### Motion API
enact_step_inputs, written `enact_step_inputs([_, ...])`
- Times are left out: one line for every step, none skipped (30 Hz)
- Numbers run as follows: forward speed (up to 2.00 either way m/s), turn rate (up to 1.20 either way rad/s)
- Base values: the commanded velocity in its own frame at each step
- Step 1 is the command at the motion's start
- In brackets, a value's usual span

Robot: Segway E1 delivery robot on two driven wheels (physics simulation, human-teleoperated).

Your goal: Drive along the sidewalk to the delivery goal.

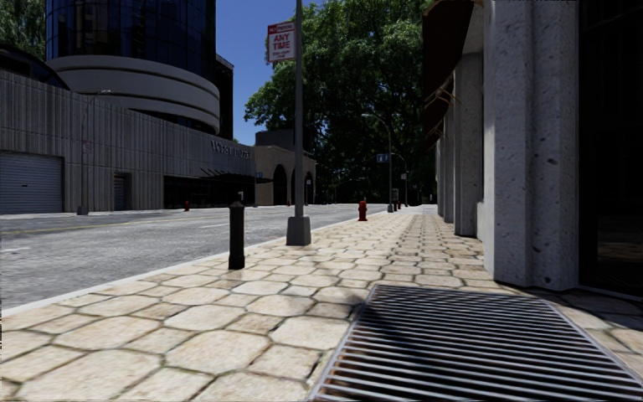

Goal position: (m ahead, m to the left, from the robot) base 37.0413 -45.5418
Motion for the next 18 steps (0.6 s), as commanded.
enact_step_inputs([1.96, -0.08])
enact_step_inputs([1.96, -0.17])
enact_step_inputs([1.96, -0.24])
enact_step_inputs([1.96, -0.28])
enact_step_inputs([1.96, -0.29])
enact_step_inputs([1.96, -0.29])
enact_step_inputs([1.96, -0.3])
enact_step_inputs([1.96, -0.3])
enact_step_inputs([1.96, -0.3])
enact_step_inputs([1.96, -0.3])
enact_step_inputs([1.96, -0.32])
enact_step_inputs([1.96, -0.34])
enact_step_inputs([1.96, -0.34])
enact_step_inputs([1.96, -0.36])
enact_step_inputs([1.96, -0.37])
enact_step_inputs([1.96, -0.4])
enact_step_inputs([1.96, -0.42])
enact_step_inputs([1.96, -0.42])
